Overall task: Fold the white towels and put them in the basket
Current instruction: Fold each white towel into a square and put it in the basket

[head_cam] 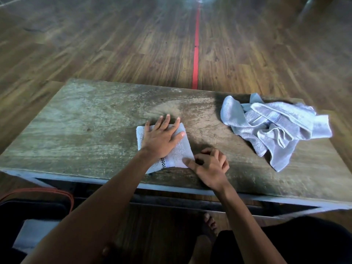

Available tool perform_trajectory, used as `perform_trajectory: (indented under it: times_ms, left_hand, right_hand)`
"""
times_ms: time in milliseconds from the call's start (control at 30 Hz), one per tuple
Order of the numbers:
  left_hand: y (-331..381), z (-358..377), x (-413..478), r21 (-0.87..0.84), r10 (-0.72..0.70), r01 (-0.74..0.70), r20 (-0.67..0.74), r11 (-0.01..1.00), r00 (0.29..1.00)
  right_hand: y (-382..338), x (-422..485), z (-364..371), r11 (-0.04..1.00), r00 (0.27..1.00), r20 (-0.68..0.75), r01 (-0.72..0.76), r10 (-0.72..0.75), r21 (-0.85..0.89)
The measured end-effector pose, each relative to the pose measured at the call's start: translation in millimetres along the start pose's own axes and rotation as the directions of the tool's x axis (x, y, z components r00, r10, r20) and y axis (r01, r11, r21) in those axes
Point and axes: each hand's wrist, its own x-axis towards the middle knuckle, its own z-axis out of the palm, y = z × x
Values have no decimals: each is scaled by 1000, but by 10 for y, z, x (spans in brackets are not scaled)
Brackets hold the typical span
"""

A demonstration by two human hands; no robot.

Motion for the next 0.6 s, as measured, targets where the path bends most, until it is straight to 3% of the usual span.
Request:
perform_trajectory:
  times_ms: [133,267,300,400,467,533,600]
  left_hand:
    - [-22,-14,-32,0,39,-39,-1,999,999]
    - [-42,-159,-110,-293,-7,-32,-131,956,991]
    - [-71,-212,-166,-321,-59,2,-167,947,984]
    - [-118,-281,-455,-256,-209,157,-191,954,959]
    - [-61,-221,-685,-218,-252,218,-142,951,957]
    - [-29,-85,-809,-174,-245,227,-87,958,966]
    - [-74,48,-827,-120,-230,219,-82,968,970]
  right_hand:
    - [21,-13,-57,999,1000,-6,-4,4,-37]
    - [-94,6,-138,991,996,-90,22,-11,132]
    - [-164,14,-118,992,986,-153,78,-62,102]
    - [-408,97,38,934,890,-311,267,-334,-239]
    - [-550,188,171,855,880,-196,332,-433,-399]
    - [-571,278,332,764,895,-14,372,-446,-527]
    - [-491,316,453,679,886,75,403,-458,-614]
